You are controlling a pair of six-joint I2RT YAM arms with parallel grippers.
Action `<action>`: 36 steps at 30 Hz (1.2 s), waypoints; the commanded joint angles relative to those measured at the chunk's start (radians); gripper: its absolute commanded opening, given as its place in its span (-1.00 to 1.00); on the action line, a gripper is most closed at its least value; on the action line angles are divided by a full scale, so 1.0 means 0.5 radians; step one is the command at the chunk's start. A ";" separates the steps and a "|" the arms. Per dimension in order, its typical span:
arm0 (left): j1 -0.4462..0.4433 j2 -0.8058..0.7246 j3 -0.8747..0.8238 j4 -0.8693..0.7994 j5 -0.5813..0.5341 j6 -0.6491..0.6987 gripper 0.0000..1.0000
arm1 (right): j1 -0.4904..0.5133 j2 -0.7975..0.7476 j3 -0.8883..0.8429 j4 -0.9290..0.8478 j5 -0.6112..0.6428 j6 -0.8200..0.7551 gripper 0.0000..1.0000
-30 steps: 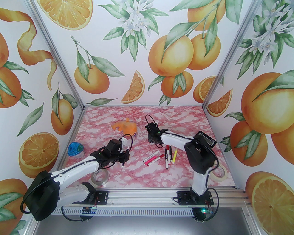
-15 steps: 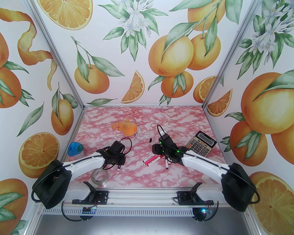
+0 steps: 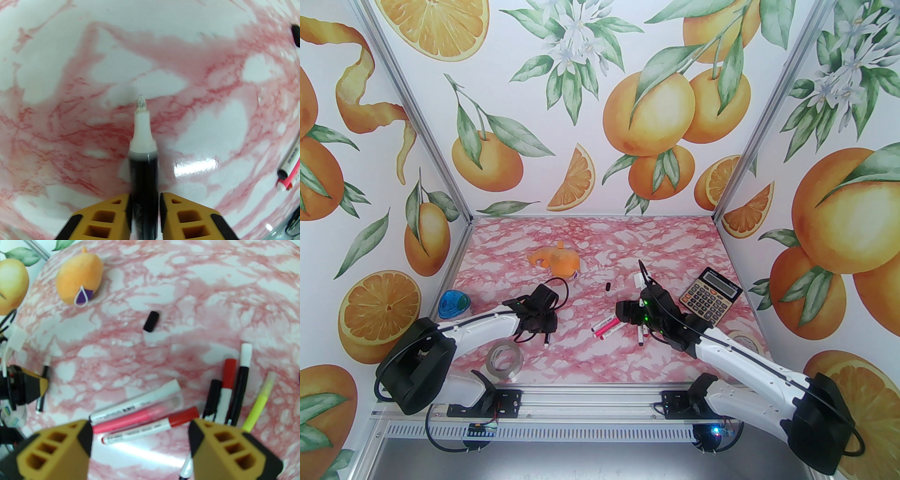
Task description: Open the pen caps
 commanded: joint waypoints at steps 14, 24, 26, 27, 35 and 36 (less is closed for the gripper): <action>-0.001 -0.213 0.153 -0.188 0.027 -0.005 -0.22 | 0.016 -0.148 -0.005 -0.159 -0.030 0.036 0.48; -0.249 -0.168 0.512 -0.114 0.293 0.155 0.00 | 0.005 -0.511 0.060 -0.603 0.243 0.317 0.47; -0.312 -0.066 0.606 -0.088 0.313 0.213 0.01 | -0.003 -0.560 0.079 -0.682 0.266 0.340 0.47; -0.338 0.001 0.656 -0.069 0.338 0.243 0.01 | -0.009 -0.585 0.088 -0.723 0.279 0.349 0.48; -0.451 0.446 1.001 0.058 0.536 0.340 -0.03 | -0.197 -0.753 0.139 -1.000 0.273 0.356 0.40; -0.471 0.498 1.052 0.087 0.572 0.313 -0.03 | -0.233 -0.783 0.143 -1.023 0.257 0.356 0.39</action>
